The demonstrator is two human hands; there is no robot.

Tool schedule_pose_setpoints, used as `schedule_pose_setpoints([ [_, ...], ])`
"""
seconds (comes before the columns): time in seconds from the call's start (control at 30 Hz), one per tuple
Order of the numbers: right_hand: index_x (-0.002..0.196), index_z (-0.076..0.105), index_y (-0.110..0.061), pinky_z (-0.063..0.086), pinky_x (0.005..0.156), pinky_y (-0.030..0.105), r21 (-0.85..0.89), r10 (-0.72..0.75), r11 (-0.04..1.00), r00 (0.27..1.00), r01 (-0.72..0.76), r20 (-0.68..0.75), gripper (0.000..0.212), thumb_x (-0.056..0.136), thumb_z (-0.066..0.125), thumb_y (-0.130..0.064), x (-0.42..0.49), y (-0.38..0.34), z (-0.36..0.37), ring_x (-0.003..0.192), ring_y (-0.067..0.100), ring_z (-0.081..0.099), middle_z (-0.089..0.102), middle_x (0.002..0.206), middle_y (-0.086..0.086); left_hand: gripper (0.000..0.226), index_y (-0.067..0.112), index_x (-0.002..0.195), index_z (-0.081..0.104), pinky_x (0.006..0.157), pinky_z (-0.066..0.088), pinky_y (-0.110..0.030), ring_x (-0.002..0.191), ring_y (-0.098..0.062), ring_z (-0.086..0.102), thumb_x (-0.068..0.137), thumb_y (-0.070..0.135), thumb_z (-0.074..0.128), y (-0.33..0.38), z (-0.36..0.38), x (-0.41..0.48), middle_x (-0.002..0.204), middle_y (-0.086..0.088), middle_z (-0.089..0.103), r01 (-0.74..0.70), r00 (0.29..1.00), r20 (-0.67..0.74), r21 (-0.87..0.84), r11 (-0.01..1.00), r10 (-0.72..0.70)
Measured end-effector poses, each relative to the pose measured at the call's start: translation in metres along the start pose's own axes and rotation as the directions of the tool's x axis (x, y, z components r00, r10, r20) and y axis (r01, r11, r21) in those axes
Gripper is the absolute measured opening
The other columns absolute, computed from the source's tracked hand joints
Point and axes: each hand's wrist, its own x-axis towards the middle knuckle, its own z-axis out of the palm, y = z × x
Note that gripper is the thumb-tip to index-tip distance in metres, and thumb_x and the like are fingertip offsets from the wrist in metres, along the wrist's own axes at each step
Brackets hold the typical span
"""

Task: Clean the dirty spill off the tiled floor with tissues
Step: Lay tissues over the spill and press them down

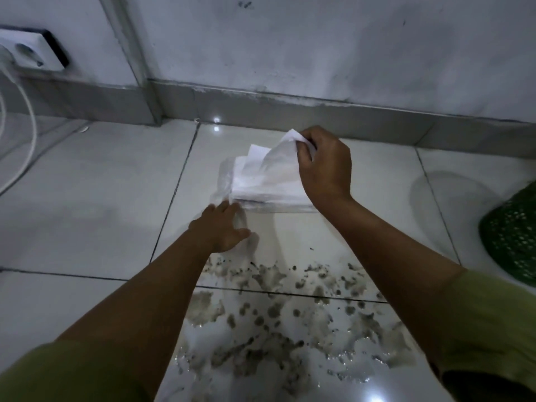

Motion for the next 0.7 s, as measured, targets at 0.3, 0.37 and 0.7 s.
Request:
schedule_pose_setpoints([
  [0.3, 0.086, 0.063, -0.006, 0.046, 0.065, 0.032, 0.029, -0.047, 0.998, 0.999, 0.047, 0.007, 0.012, 0.089, 0.055, -0.014, 0.000, -0.012, -0.039, 0.072, 0.018, 0.058, 0.067, 0.081, 0.006, 0.068, 0.015, 0.136, 0.035, 0.098, 0.042, -0.045, 0.124, -0.032, 0.044, 0.083, 0.050, 0.058, 0.026, -0.021, -0.028, 0.140, -0.011, 0.044, 0.055, 0.967, -0.242, -0.087, 0.995, -0.075],
  [0.37, 0.086, 0.063, -0.006, 0.044, 0.064, 0.030, 0.037, -0.045, 0.998, 0.998, 0.044, 0.040, 0.010, 0.088, 0.056, -0.013, 0.000, -0.018, -0.049, 0.071, 0.018, 0.057, 0.066, 0.080, 0.005, 0.069, 0.012, 0.131, 0.038, 0.091, 0.044, -0.043, 0.117, -0.031, 0.049, 0.078, 0.045, 0.067, 0.042, -0.033, -0.037, 0.132, -0.013, 0.049, -0.005, 0.900, -0.425, -0.232, 0.973, -0.097],
  [0.7, 0.086, 0.067, -0.011, 0.032, 0.054, 0.007, -0.025, -0.018, 0.999, 0.962, 0.026, 0.272, 0.006, 0.086, 0.062, -0.014, -0.007, -0.031, -0.120, 0.059, 0.002, 0.046, 0.059, 0.074, -0.005, 0.050, 0.020, 0.126, 0.052, 0.100, 0.038, -0.040, 0.123, -0.027, 0.041, 0.081, 0.031, 0.069, 0.096, -0.091, -0.067, 0.128, -0.006, 0.057, -0.331, 0.824, -0.534, -0.180, 0.926, 0.190],
])
